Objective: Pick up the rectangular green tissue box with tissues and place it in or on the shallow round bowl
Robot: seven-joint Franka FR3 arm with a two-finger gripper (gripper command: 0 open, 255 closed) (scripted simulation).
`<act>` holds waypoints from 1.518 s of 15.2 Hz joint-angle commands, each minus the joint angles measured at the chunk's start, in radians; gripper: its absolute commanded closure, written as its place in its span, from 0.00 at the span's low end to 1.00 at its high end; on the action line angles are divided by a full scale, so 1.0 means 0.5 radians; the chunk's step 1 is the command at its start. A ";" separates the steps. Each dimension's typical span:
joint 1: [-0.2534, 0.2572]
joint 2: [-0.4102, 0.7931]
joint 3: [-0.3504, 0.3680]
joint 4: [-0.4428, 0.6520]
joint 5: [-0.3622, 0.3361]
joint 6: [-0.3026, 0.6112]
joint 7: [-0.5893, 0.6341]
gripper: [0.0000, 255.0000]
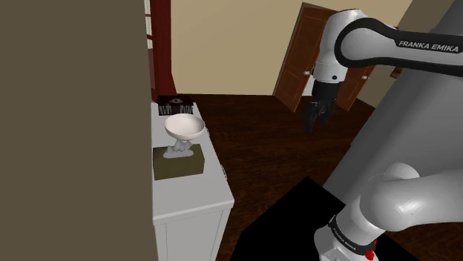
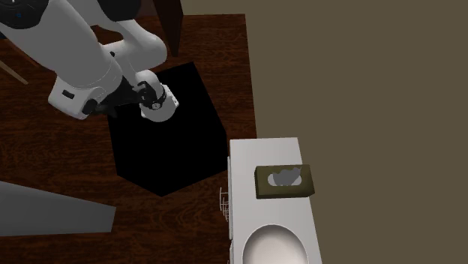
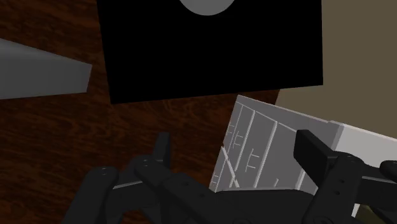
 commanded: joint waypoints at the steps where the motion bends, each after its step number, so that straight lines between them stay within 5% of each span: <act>1: 0.000 0.000 0.000 0.000 0.000 0.000 0.000 0.00; 15: 0.113 0.106 0.613 -0.319 0.632 0.888 0.977 0.00; 23: 0.055 0.515 1.026 -0.195 0.758 1.493 1.535 0.00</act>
